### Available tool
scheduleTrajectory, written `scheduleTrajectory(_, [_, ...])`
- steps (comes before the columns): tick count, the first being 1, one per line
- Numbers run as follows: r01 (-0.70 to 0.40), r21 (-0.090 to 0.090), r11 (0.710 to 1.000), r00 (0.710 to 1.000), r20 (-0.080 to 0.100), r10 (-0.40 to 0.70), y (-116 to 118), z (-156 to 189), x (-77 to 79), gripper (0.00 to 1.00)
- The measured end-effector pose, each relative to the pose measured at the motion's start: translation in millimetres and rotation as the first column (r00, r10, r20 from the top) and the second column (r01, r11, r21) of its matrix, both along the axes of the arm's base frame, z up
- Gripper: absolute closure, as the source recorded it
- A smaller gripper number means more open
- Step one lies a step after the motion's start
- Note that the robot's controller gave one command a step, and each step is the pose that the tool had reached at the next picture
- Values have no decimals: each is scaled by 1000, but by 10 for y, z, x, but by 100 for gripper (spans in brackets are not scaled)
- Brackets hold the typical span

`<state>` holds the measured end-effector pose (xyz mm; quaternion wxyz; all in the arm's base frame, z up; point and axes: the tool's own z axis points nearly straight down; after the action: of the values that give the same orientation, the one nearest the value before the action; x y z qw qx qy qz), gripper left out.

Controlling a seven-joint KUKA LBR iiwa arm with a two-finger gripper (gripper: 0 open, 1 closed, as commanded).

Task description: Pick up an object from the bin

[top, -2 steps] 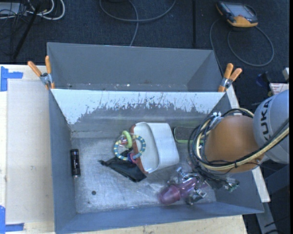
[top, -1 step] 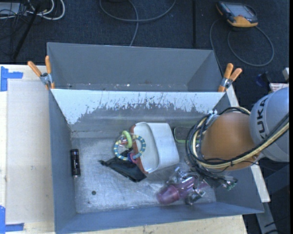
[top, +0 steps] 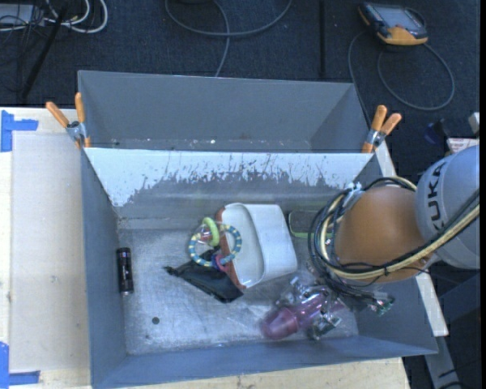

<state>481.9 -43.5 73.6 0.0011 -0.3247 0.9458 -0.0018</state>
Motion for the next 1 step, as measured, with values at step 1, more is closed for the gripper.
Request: scheduleTrajectory(1, [-6, 1, 1000, 1000, 2, 6, 7, 0, -8, 100])
